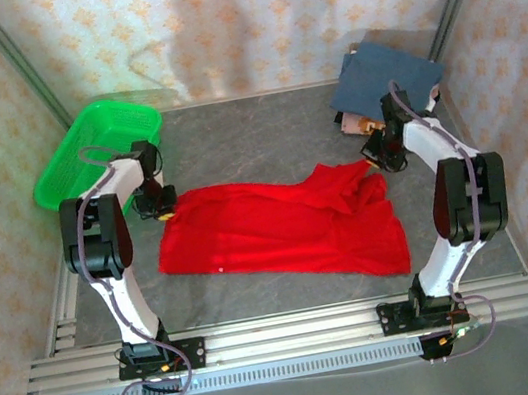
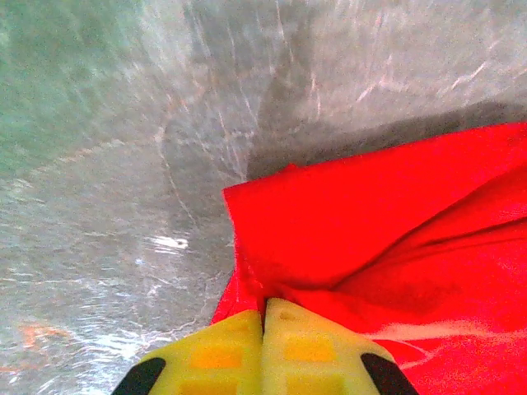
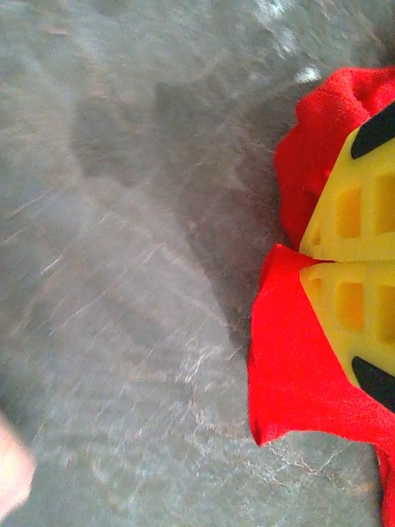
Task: Fold and stack the t-shirts
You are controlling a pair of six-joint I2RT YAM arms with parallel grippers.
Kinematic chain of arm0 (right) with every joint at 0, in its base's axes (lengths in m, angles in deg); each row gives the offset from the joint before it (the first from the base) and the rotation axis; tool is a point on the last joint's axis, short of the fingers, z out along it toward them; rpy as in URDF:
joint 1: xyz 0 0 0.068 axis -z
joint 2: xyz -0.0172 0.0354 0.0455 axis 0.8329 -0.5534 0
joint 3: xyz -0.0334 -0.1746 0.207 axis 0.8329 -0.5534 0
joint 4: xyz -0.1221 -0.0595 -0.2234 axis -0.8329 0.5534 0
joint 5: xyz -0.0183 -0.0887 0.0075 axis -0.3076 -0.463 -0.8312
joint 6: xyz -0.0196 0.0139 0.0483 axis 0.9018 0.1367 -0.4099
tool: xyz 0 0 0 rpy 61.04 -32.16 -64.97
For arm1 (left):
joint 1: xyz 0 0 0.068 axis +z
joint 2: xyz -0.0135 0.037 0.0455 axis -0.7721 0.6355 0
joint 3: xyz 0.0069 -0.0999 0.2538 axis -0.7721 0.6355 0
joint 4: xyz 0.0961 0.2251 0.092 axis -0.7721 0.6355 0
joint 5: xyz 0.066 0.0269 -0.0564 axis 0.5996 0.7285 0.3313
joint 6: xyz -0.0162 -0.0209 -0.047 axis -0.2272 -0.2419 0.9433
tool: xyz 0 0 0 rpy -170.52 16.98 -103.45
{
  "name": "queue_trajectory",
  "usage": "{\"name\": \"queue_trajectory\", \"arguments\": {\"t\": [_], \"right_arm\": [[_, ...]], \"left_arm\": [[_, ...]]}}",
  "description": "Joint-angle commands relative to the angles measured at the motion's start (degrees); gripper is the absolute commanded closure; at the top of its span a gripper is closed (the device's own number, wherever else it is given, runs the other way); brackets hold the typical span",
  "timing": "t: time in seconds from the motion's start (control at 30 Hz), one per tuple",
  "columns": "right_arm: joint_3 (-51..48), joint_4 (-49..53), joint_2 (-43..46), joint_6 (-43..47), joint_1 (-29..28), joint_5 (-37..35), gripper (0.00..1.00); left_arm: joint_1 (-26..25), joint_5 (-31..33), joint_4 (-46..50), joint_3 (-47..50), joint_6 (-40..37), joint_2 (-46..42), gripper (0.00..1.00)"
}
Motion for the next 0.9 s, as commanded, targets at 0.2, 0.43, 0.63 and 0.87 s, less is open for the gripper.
{"name": "queue_trajectory", "arguments": {"t": [0.2, 0.43, 0.63, 0.87], "right_arm": [[5.2, -5.5, 3.3, 16.9, 0.2, -8.1, 1.0], [10.1, -13.1, 0.0, 21.3, -2.1, -6.3, 1.0], [13.8, -16.7, -2.6, 26.1, -5.5, -9.1, 1.0], [16.5, -17.1, -4.0, 26.1, -6.6, -9.5, 1.0]], "left_arm": [[1.7, 0.0, 1.4, -5.7, 1.7, -4.4, 1.0], [2.3, -0.3, 0.3, -4.8, 2.5, -4.7, 1.0], [2.9, -0.4, 0.4, -5.7, 2.4, -4.7, 1.0], [3.2, -0.7, 0.5, -6.7, 2.3, -4.7, 1.0]]}}
